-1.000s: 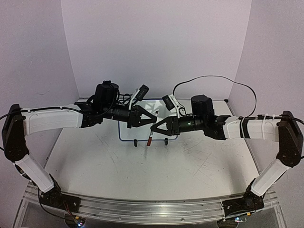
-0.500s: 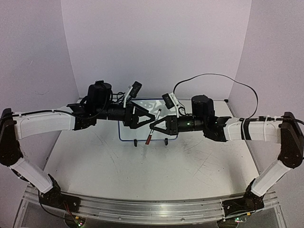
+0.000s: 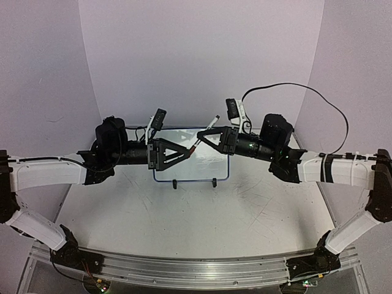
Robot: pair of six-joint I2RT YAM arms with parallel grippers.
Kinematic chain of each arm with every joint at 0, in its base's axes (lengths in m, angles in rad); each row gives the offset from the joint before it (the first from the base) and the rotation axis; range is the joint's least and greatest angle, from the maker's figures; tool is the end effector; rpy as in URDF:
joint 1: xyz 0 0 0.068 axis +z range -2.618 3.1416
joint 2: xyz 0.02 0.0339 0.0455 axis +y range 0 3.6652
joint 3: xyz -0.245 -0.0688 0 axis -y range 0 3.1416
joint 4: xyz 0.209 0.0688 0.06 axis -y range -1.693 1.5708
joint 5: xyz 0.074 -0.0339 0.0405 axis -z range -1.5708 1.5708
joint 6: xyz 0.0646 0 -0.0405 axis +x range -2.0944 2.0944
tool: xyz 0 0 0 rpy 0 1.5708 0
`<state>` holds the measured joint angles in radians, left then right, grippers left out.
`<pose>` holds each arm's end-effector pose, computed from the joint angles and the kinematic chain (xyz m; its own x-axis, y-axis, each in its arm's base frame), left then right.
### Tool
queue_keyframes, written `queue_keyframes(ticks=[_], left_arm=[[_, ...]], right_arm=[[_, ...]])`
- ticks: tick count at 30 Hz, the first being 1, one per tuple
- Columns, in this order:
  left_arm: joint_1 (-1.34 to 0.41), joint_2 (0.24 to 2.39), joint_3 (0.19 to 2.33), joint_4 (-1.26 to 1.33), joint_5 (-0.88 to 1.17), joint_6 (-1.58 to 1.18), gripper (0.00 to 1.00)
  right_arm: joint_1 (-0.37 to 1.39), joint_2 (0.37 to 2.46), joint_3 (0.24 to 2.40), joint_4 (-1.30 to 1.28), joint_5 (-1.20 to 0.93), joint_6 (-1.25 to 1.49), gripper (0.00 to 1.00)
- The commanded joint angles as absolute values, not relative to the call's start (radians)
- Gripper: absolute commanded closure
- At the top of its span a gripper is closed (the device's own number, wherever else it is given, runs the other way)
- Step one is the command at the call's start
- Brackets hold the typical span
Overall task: Write a sentence on the whiteboard
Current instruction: Pass from the right arm to the left, then open the pen cap from the whiteboard marker.
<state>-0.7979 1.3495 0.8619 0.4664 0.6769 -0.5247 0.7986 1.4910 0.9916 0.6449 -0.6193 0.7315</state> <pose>0.1828 -0.2454 0.3050 -0.5114 -0.0349 -0.8586 0.8540 0.0906 -0.5123 0.2089 0.2683 0.3287 -0.5821 0.1820 -0.7925 -0.7999 0.0472 0.5983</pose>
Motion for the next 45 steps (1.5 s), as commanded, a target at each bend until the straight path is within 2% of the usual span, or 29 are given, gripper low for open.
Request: queue_keyframes(ticks=[1, 11, 12, 14, 15, 16, 17, 19, 20, 21, 22, 24, 27, 31, 36, 39, 45], left_arm=[[-0.799, 1.375, 0.901, 0.582, 0.745, -0.568, 0.26], [-0.799, 1.408, 0.934, 0.591, 0.798, -0.549, 0.59], [-0.798, 1.399, 0.933, 0.59, 0.796, -0.528, 0.7], [-0.796, 1.388, 0.926, 0.588, 0.797, -0.512, 0.8], [-0.79, 1.381, 0.919, 0.584, 0.806, -0.496, 0.87], [-0.783, 1.376, 0.914, 0.577, 0.825, -0.48, 0.9], [-0.774, 1.373, 0.91, 0.56, 0.852, -0.456, 0.94], [-0.761, 1.362, 0.909, 0.516, 0.877, -0.399, 0.97], [-0.759, 1.357, 0.912, 0.478, 0.884, -0.377, 0.98], [-0.755, 1.349, 0.923, 0.408, 0.881, -0.315, 0.99], [-0.755, 1.346, 0.937, 0.351, 0.881, -0.265, 1.0], [-0.755, 1.346, 0.956, 0.285, 0.887, -0.194, 1.0], [-0.757, 1.349, 1.003, 0.147, 0.888, -0.08, 1.0], [-0.758, 1.357, 1.035, 0.107, 0.898, -0.036, 1.0], [-0.763, 1.386, 1.059, 0.099, 0.909, -0.041, 1.0], [-0.77, 1.406, 1.073, 0.096, 0.92, -0.043, 1.0], [-0.772, 1.428, 1.088, 0.075, 0.921, -0.034, 1.0]], right_arm=[[0.823, 1.466, 1.0, 0.737, -0.613, 0.763, 1.0], [0.839, 1.461, 0.985, 0.747, -0.623, 0.754, 1.0], [0.839, 1.455, 0.98, 0.727, -0.63, 0.746, 1.0], [0.839, 1.45, 0.993, 0.677, -0.634, 0.713, 0.98], [0.839, 1.44, 1.006, 0.596, -0.634, 0.664, 0.89], [0.839, 1.43, 1.025, 0.53, -0.63, 0.629, 0.74], [0.838, 1.413, 1.04, 0.442, -0.622, 0.573, 0.64], [0.837, 1.379, 1.074, 0.282, -0.591, 0.484, 0.42], [0.835, 1.367, 1.082, 0.24, -0.576, 0.439, 0.34], [0.83, 1.338, 1.089, 0.172, -0.559, 0.393, 0.21], [0.821, 1.322, 1.091, 0.131, -0.562, 0.368, 0.14], [0.796, 1.304, 1.102, 0.079, -0.594, 0.344, 0.1], [0.72, 1.321, 1.142, 0.002, -0.764, 0.346, 0.11], [0.707, 1.371, 1.216, -0.062, -0.922, 0.319, 0.22], [0.712, 1.388, 1.24, -0.063, -0.969, 0.307, 0.3], [0.719, 1.419, 1.255, -0.063, -0.993, 0.308, 0.39], [0.723, 1.459, 1.289, -0.063, -0.999, 0.306, 0.52]])
